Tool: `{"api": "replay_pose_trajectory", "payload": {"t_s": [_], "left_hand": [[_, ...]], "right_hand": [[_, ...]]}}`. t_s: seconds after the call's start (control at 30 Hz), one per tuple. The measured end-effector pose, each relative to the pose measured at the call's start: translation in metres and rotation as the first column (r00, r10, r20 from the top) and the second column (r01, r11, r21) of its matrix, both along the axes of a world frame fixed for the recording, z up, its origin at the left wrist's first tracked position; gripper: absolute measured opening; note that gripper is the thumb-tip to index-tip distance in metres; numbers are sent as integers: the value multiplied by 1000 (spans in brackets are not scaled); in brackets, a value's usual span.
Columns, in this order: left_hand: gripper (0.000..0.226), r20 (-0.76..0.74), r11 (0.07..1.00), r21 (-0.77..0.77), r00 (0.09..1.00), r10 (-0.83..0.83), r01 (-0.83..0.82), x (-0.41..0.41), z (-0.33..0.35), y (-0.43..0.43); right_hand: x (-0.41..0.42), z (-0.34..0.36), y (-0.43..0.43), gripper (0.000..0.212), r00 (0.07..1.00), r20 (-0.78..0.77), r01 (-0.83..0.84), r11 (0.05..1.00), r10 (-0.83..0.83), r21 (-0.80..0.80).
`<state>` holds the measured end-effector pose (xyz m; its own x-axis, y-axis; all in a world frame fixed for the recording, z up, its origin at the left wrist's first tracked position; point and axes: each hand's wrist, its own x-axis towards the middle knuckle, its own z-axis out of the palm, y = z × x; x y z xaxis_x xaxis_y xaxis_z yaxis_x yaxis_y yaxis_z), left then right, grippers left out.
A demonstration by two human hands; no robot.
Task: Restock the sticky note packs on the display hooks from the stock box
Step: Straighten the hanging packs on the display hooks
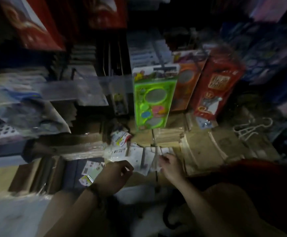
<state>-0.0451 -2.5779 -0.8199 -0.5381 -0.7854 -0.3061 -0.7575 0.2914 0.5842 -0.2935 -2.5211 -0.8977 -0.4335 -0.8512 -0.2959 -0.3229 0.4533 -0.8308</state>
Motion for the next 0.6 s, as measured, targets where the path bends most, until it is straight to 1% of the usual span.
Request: {"api": "replay_pose_trajectory", "payload": {"t_s": [0.03, 0.1, 0.13, 0.2, 0.27, 0.3, 0.4, 0.5, 0.57, 0.6], "left_hand": [[11, 13, 1000, 30, 1000, 4, -5, -1, -11, -2], [10, 37, 995, 102, 999, 11, -15, -4, -27, -5], [11, 61, 990, 140, 998, -4, -4, -4, -33, -6], [22, 108, 974, 220, 991, -79, 54, -3, -41, -7], [29, 142, 951, 292, 979, -146, 99, 3, -46, -5], [31, 174, 941, 322, 971, -167, 104, 5, -48, -3], [39, 264, 915, 389, 939, -221, 106, 10, -52, -3], [45, 304, 918, 387, 929, -212, 83, 9, -55, -8], [45, 295, 922, 382, 939, -178, 54, 8, -54, -10], [45, 288, 924, 379, 943, -169, 50, 8, -54, -10]], "right_hand": [[4, -17, -8, 26, 999, -24, -30, 998, 32, 63], [16, -30, -25, 13, 992, -82, -83, 981, 99, 176], [21, -33, -34, 16, 984, -121, -98, 970, 128, 224], [29, -46, -53, 32, 964, -184, -135, 947, 194, 292], [40, -58, -69, 35, 954, -189, -160, 928, 233, 336], [46, -66, -75, 38, 959, -173, -154, 922, 227, 354], [68, -77, -87, 56, 995, -82, -14, 908, 53, 420], [88, -85, -96, 79, 995, -92, 83, 898, -48, 432], [99, -89, -102, 74, 993, -98, 103, 888, -66, 448], [103, -88, -105, 73, 994, -75, 104, 887, -79, 450]]}}
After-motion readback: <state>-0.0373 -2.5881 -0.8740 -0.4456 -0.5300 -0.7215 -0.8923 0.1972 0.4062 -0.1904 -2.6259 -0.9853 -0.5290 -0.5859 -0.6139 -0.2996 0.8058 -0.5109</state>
